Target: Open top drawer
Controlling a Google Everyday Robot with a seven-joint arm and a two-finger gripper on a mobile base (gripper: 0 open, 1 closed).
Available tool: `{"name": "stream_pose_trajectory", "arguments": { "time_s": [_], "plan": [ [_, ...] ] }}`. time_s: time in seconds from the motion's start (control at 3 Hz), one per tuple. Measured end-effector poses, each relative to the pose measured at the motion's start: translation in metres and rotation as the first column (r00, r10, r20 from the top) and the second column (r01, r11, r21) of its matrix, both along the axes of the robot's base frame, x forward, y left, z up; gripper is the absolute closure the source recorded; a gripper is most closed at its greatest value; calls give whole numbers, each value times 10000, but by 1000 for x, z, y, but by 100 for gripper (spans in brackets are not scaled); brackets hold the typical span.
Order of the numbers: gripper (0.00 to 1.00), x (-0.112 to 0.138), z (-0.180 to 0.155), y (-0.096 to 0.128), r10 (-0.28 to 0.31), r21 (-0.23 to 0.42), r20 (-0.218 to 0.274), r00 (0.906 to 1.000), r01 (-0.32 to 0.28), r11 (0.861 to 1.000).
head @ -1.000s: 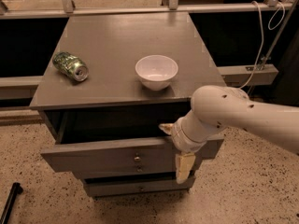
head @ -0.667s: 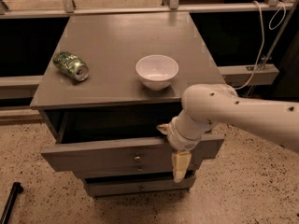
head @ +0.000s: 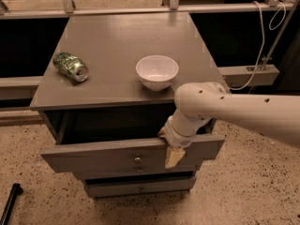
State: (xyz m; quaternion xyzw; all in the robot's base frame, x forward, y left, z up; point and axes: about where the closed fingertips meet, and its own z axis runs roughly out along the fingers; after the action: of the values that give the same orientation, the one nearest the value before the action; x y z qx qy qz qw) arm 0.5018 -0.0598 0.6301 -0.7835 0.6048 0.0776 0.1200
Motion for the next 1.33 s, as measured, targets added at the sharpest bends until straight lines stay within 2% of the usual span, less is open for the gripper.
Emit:
{"name": "stream_pose_trajectory", "arguments": {
  "time_s": [0.33, 0.67, 1.0, 1.33],
  "plan": [
    [33, -6, 4, 0, 84, -100, -123, 9999, -85, 9999],
    [34, -26, 16, -4, 334, -135, -485, 9983, -341, 9993],
    [41, -66, 30, -9, 1095, 170, -1716, 9791, -1081, 9940],
    [41, -80, 40, -6, 1887, 538, -2185, 9574, -1813, 9820]
  ]
}}
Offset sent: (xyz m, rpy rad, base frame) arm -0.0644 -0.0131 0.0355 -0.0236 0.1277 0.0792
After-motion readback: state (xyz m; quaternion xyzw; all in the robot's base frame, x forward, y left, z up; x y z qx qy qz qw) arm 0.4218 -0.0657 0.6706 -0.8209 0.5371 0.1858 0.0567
